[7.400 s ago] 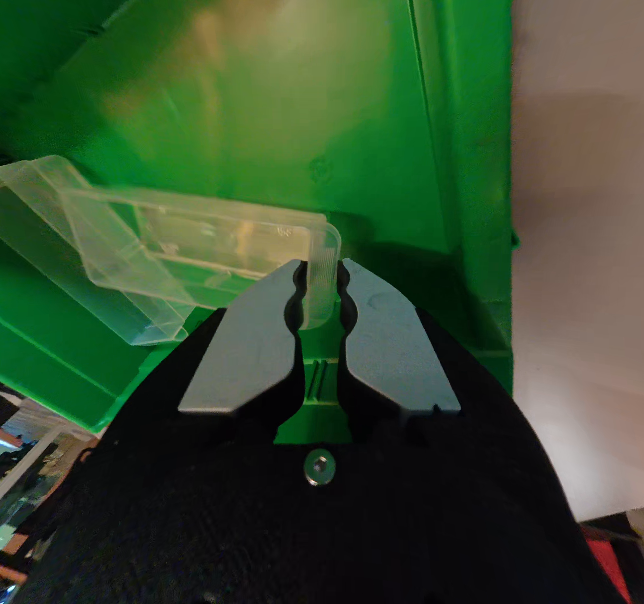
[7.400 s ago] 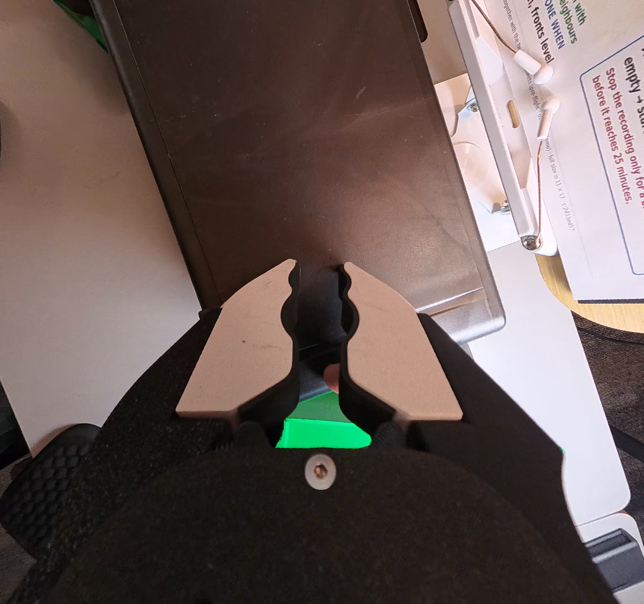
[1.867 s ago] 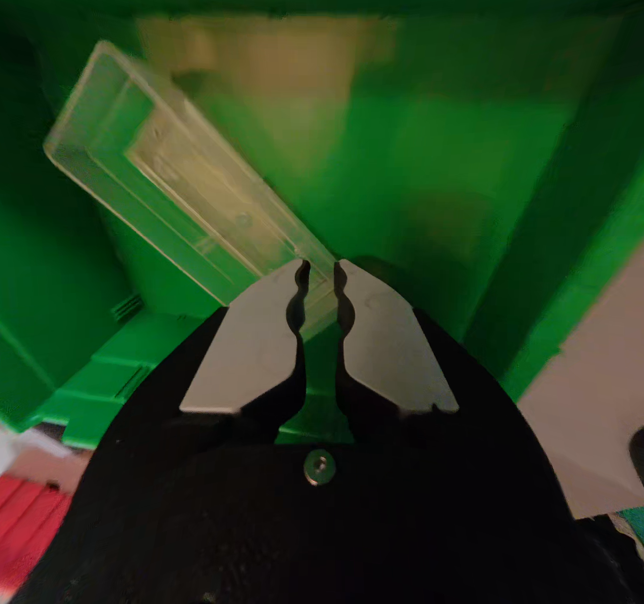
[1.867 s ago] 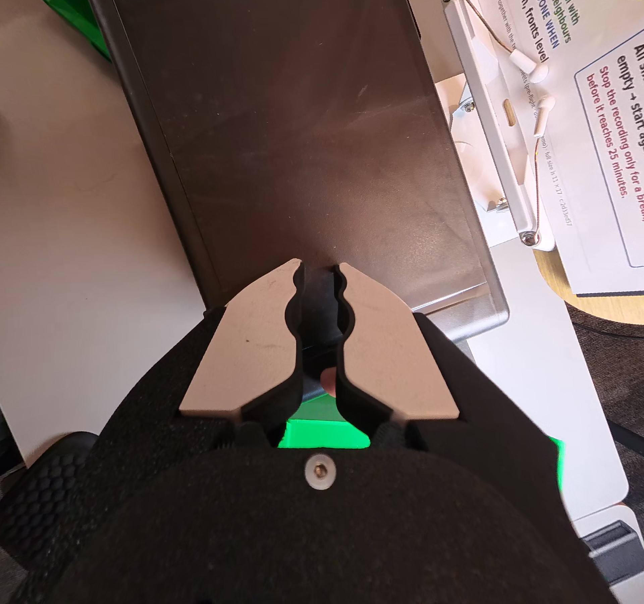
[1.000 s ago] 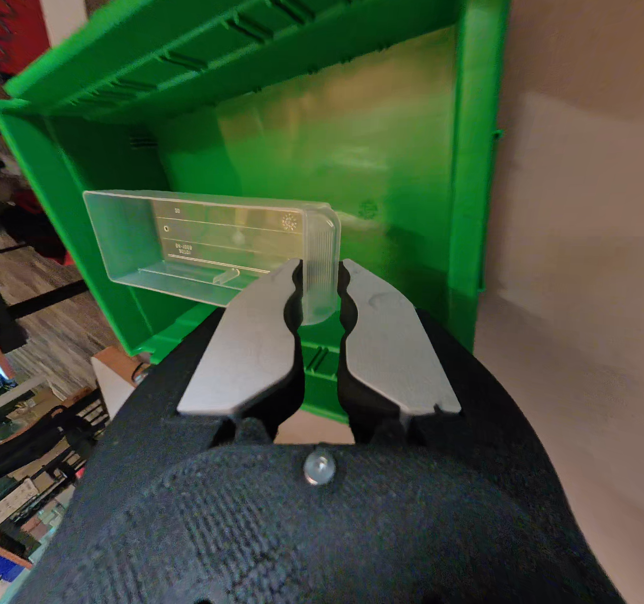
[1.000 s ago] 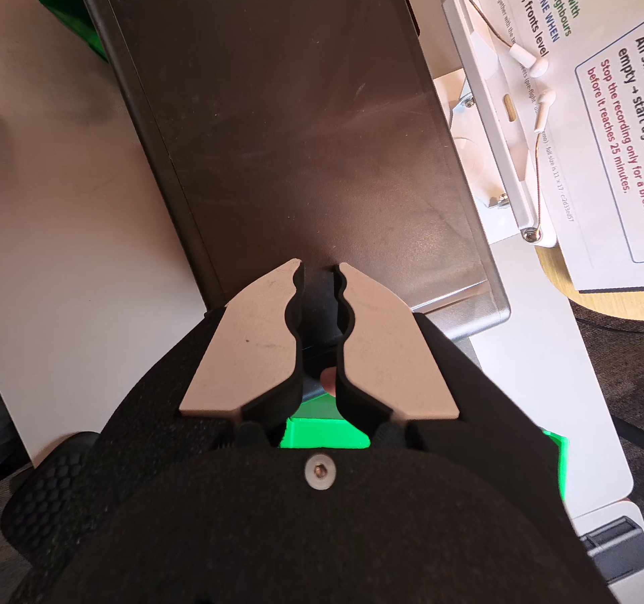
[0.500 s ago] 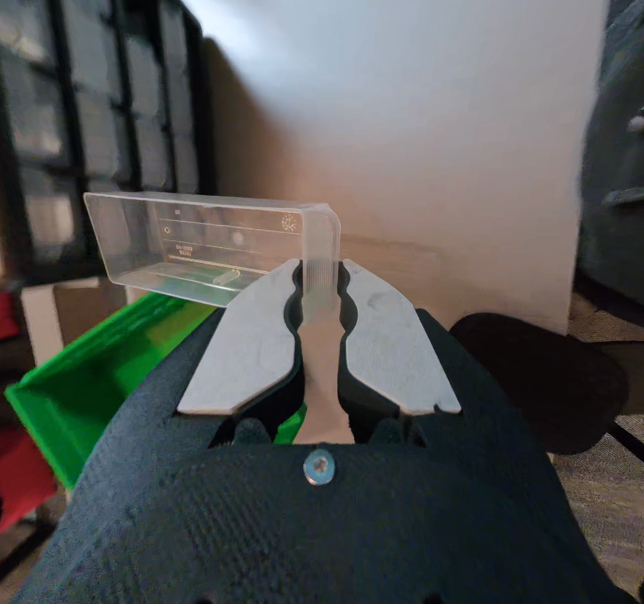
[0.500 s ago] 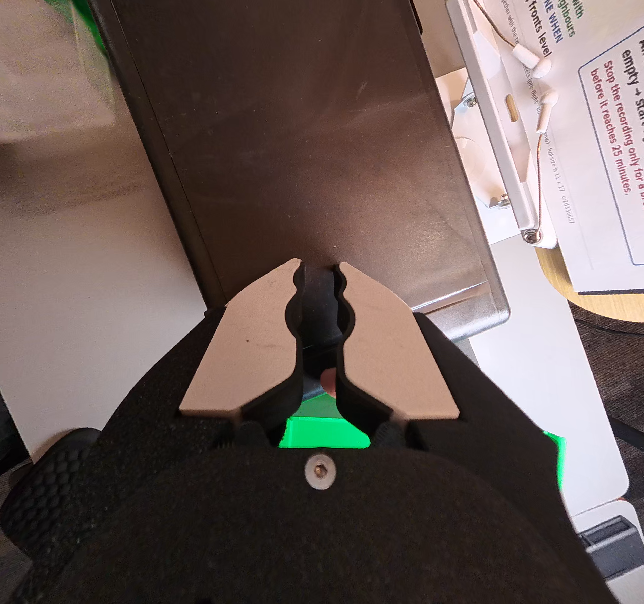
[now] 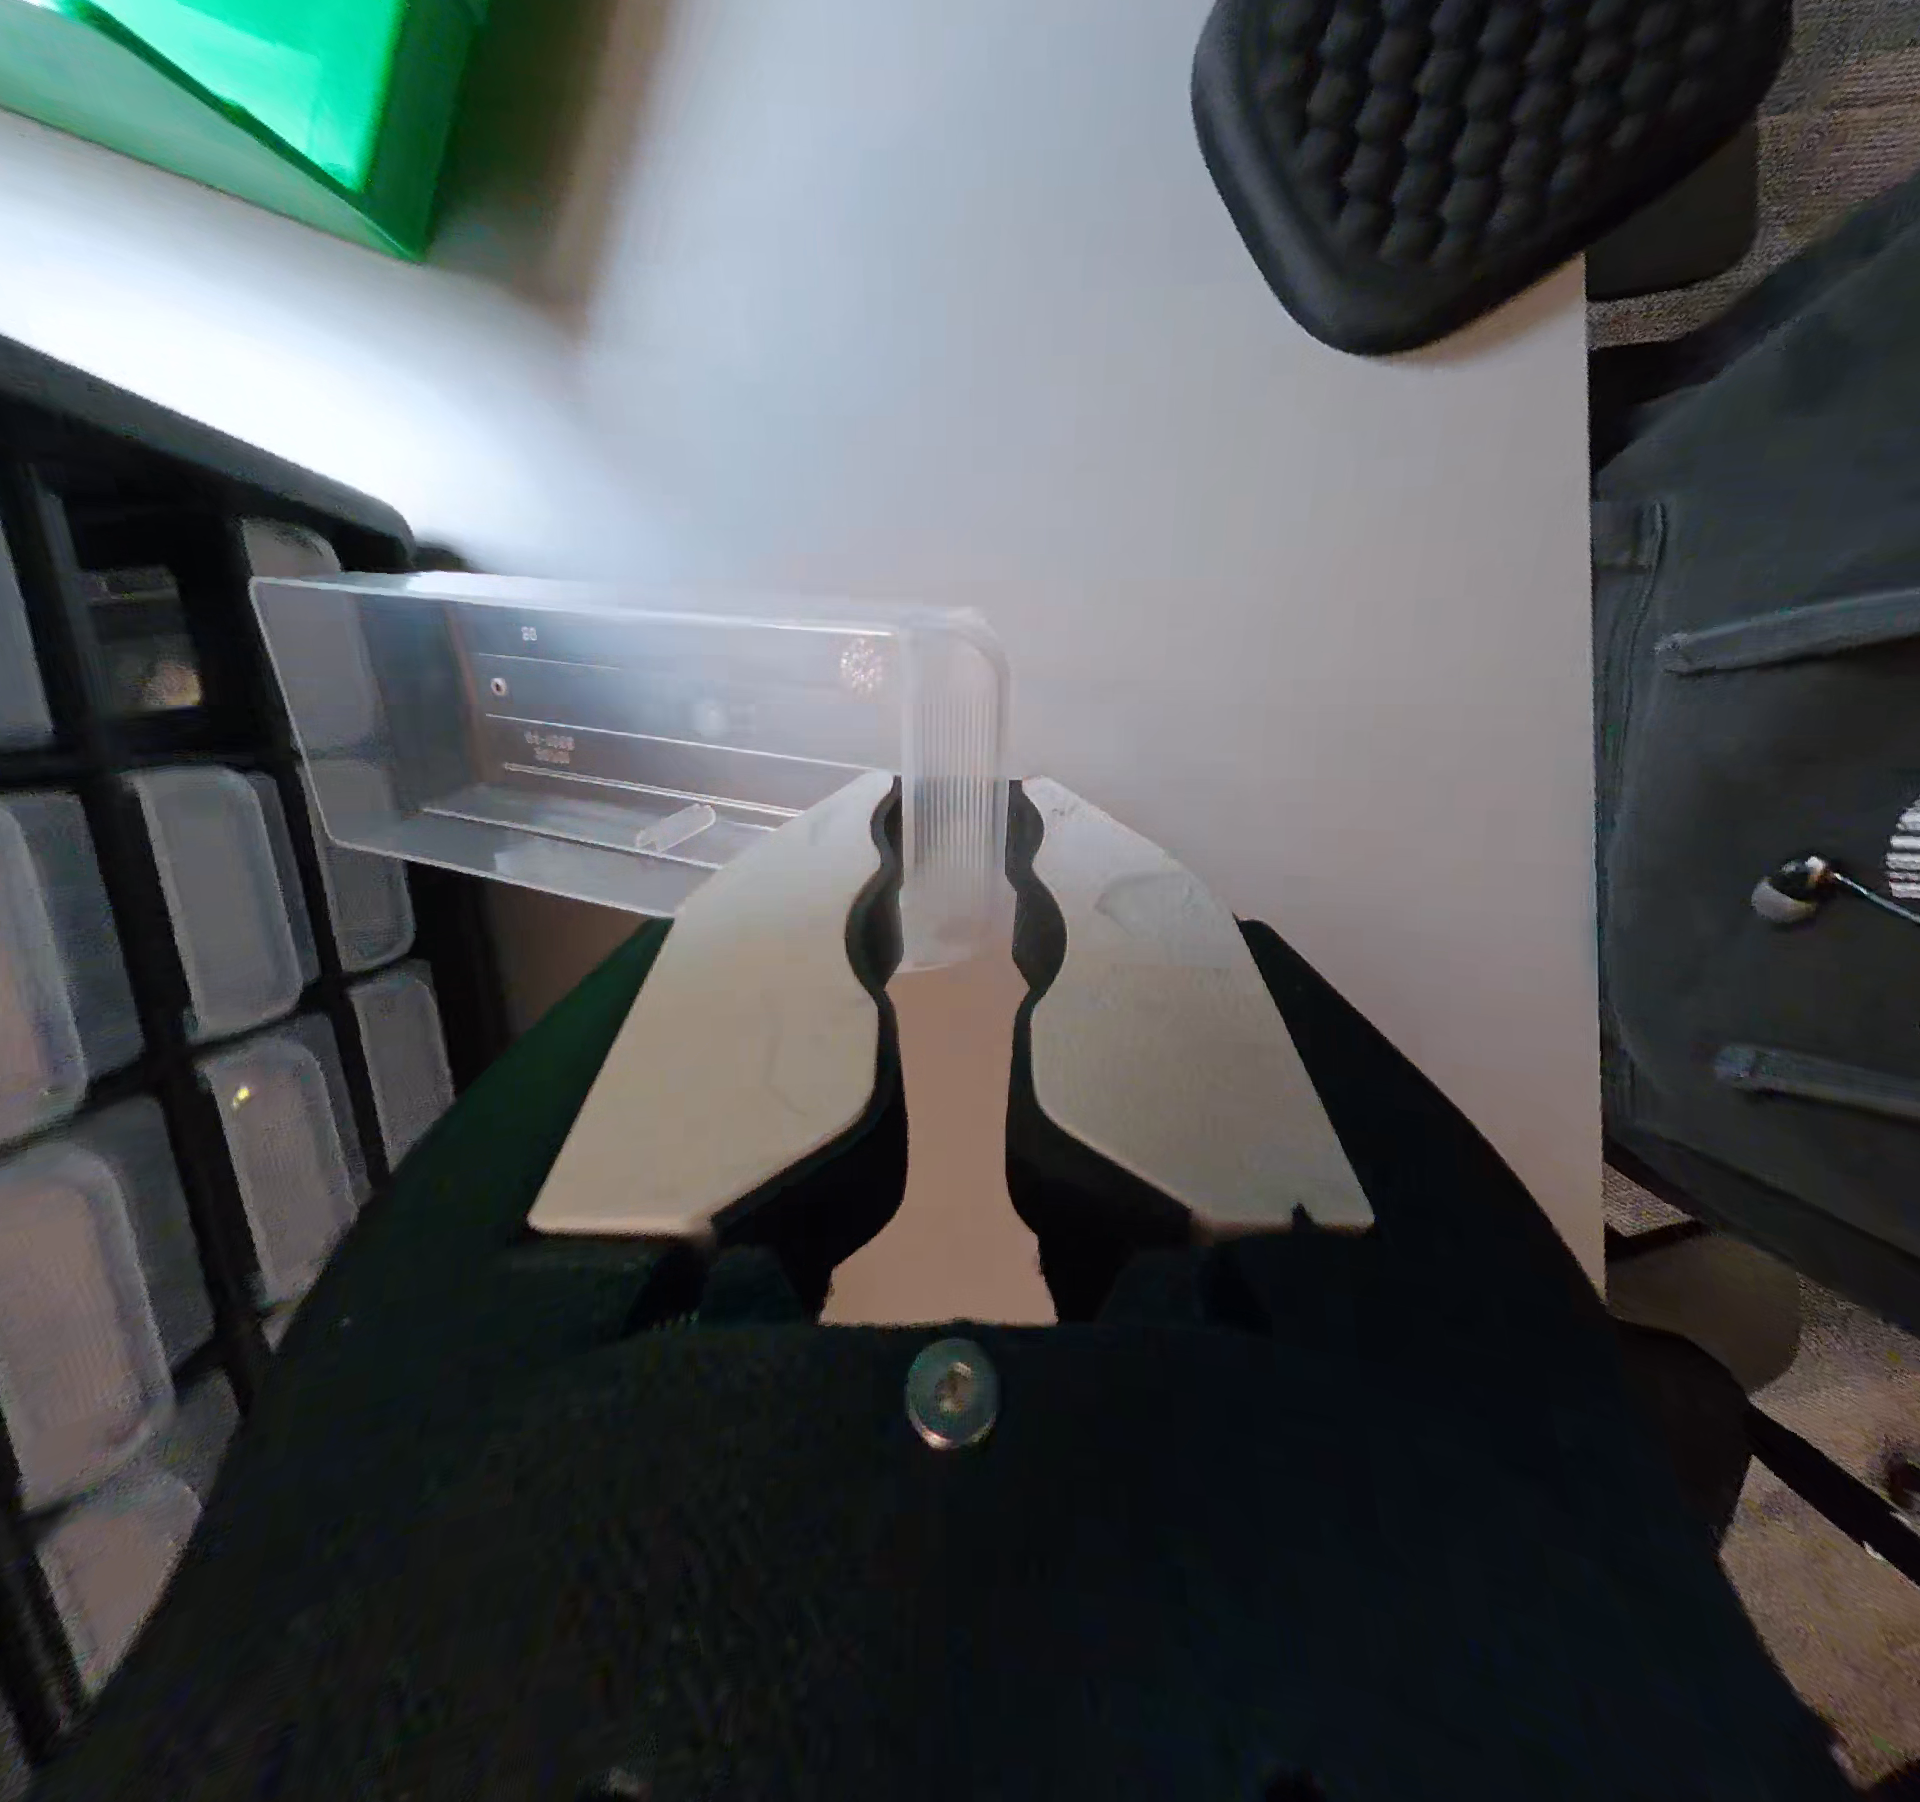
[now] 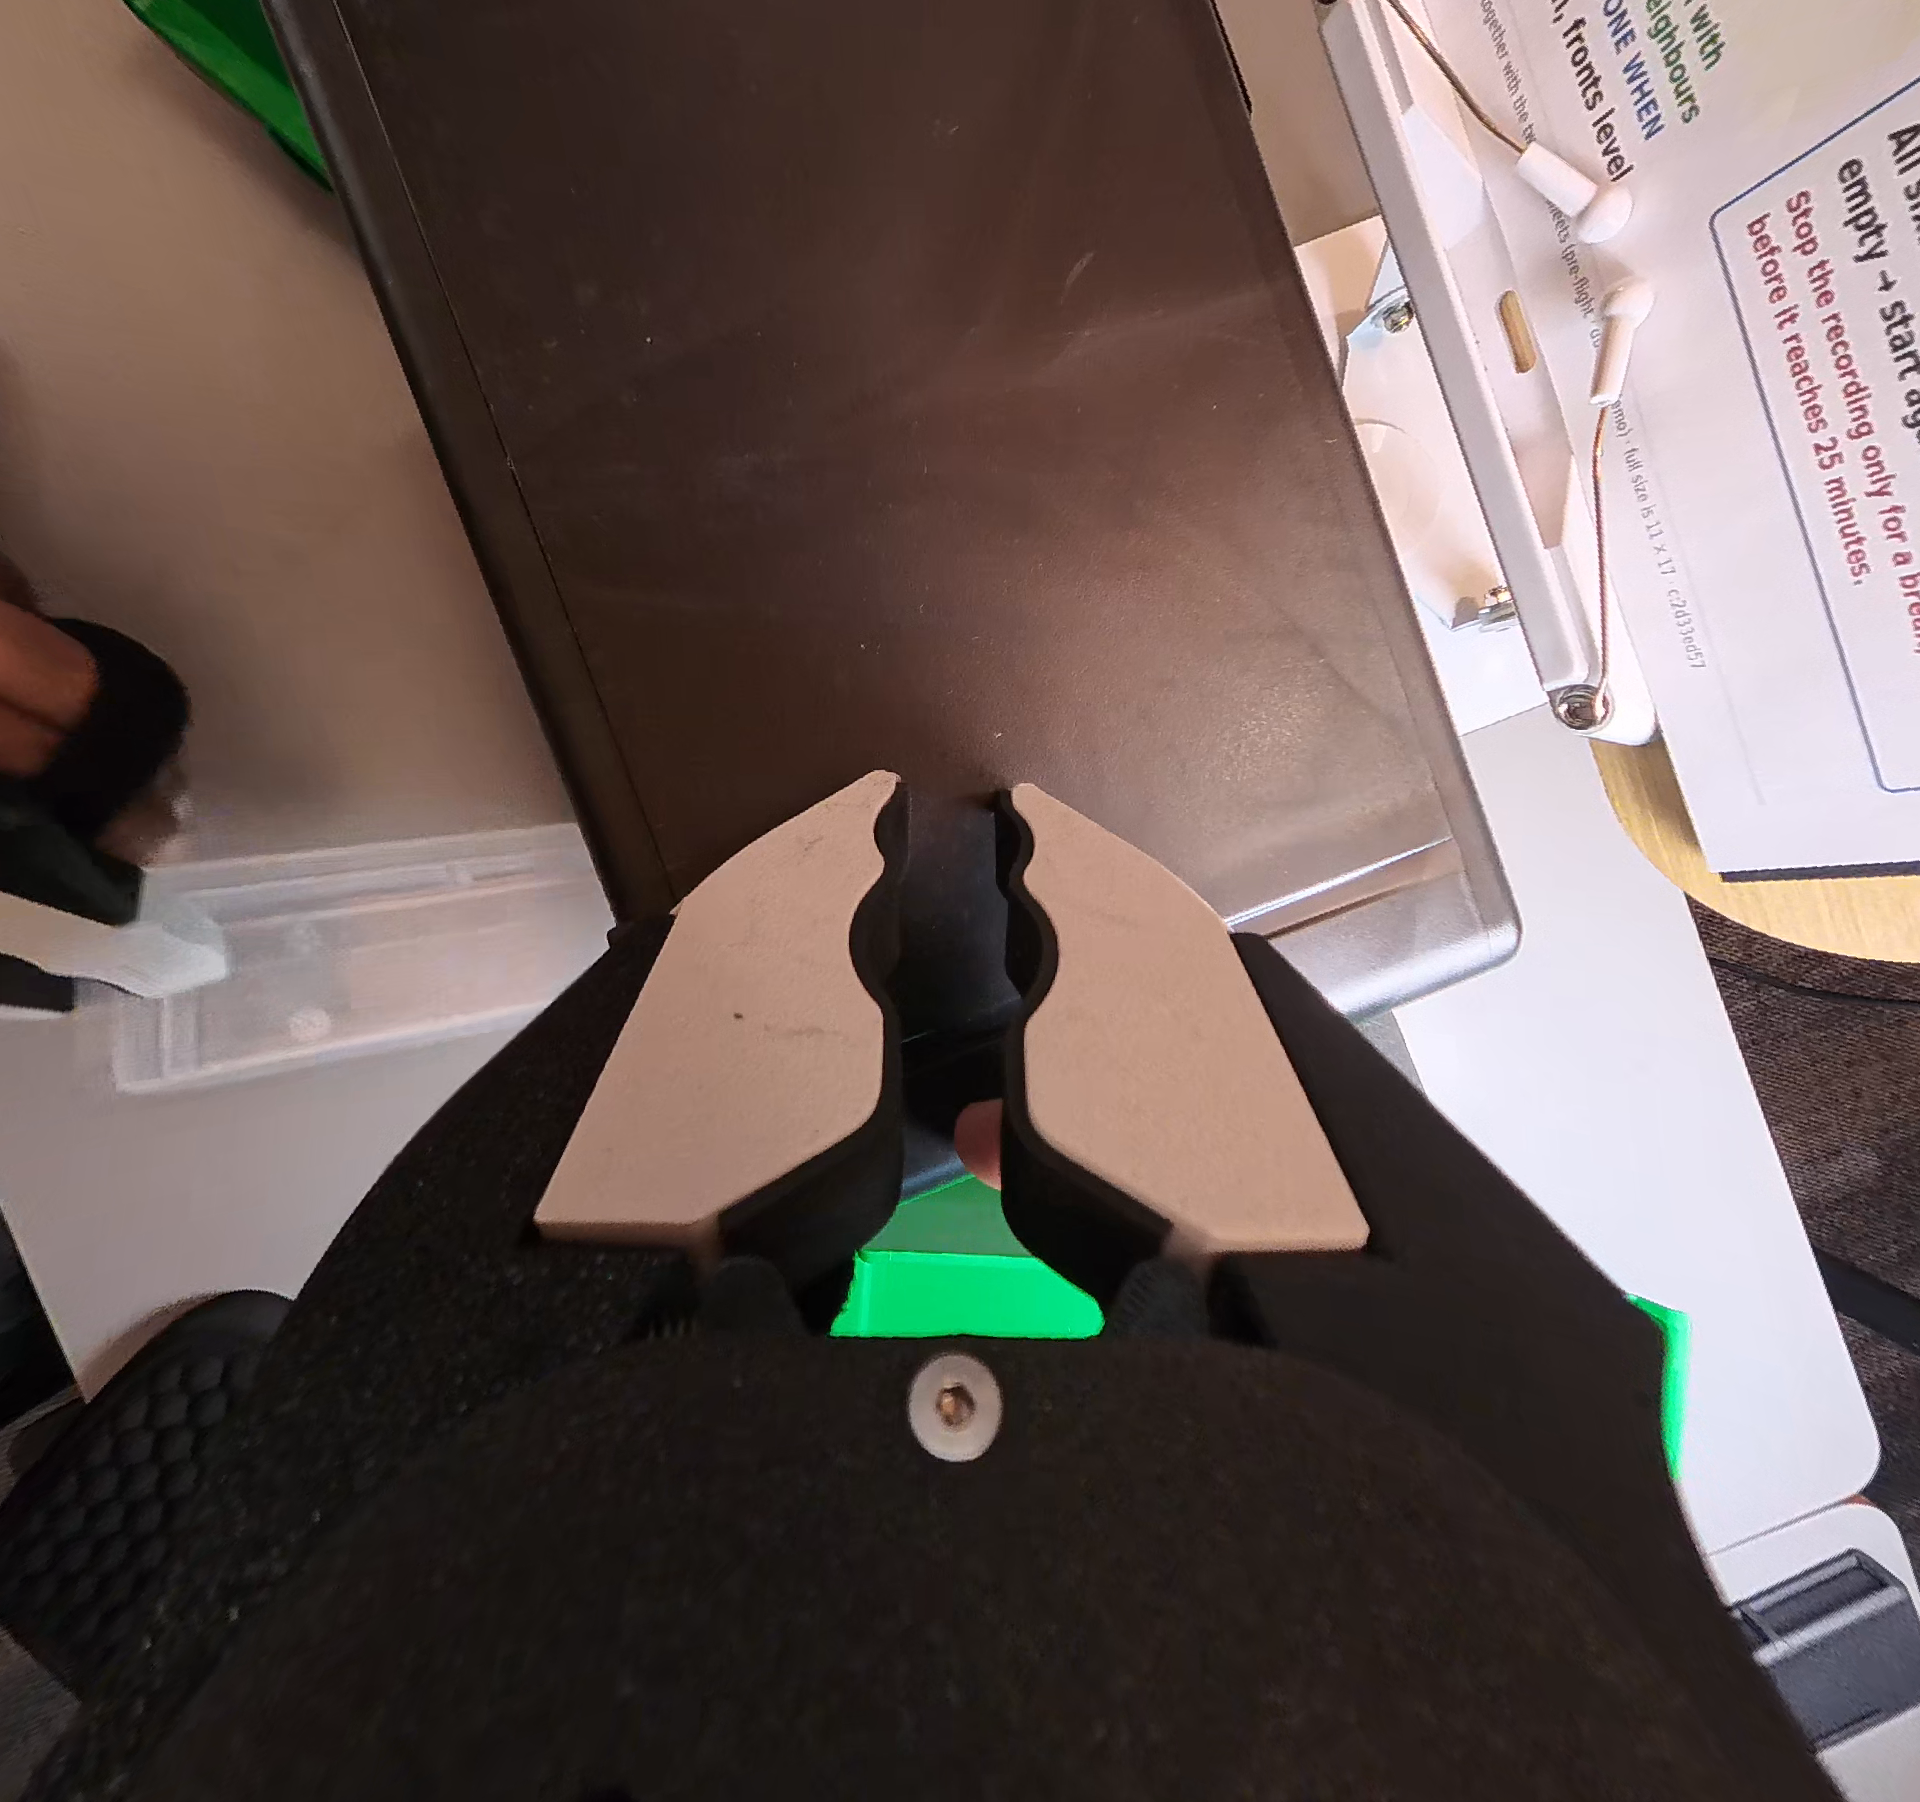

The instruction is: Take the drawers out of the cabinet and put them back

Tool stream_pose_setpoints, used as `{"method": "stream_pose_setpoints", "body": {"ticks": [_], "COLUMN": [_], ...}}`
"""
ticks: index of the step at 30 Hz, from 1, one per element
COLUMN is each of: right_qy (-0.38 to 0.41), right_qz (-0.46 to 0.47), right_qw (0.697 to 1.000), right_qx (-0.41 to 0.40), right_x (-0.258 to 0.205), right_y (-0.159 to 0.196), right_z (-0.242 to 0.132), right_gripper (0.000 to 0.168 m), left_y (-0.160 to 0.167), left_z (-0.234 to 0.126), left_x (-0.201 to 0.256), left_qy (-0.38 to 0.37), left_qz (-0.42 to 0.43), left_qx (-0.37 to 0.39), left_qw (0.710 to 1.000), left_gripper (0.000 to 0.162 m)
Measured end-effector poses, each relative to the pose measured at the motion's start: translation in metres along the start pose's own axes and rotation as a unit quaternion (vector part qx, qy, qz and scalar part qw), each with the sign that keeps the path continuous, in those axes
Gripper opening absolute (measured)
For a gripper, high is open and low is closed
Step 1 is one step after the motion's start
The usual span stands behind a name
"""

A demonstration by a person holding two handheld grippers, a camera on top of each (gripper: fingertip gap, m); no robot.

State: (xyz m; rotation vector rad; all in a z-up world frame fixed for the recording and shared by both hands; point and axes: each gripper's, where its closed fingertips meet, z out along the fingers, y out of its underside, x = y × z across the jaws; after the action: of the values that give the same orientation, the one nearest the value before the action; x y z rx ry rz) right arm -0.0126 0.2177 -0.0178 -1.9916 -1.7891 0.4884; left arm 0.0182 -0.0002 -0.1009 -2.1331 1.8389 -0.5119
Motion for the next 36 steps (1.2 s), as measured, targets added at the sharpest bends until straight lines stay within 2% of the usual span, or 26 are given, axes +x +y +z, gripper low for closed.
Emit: {"method": "stream_pose_setpoints", "body": {"ticks": [1,9,17,22,28,31,36], "right_qy": [0.000,-0.005,-0.005,-0.004,-0.002,0.000,-0.001], "right_qz": [0.000,-0.005,-0.009,-0.012,-0.013,-0.012,-0.009], "right_qw": [1.000,1.000,1.000,1.000,1.000,1.000,1.000], "right_qx": [0.000,0.003,0.011,0.011,0.014,0.012,0.011], "right_x": [0.000,0.000,0.000,-0.001,-0.001,-0.001,-0.001], "right_y": [0.000,0.000,0.000,0.000,0.000,0.000,0.000], "right_z": [0.000,0.000,0.000,0.000,0.000,0.000,0.000], "right_gripper": [0.016,0.016,0.015,0.015,0.015,0.015,0.016], "left_y": [-0.004,-0.027,-0.036,-0.040,-0.046,-0.039,-0.022], "left_z": [0.004,0.024,0.023,0.031,0.048,0.057,0.056], "left_x": [-0.005,-0.032,-0.047,-0.052,-0.055,-0.061,-0.107], "left_qy": [0.001,-0.008,-0.063,-0.100,-0.136,-0.162,-0.256], "left_qz": [-0.001,-0.028,-0.040,-0.011,0.015,0.023,0.014], "left_qx": [-0.003,-0.034,-0.070,-0.075,-0.021,-0.002,0.034], "left_qw": [1.000,0.999,0.995,0.992,0.990,0.987,0.966], "left_gripper": [0.017,0.017,0.017,0.018,0.019,0.018,0.019]}}
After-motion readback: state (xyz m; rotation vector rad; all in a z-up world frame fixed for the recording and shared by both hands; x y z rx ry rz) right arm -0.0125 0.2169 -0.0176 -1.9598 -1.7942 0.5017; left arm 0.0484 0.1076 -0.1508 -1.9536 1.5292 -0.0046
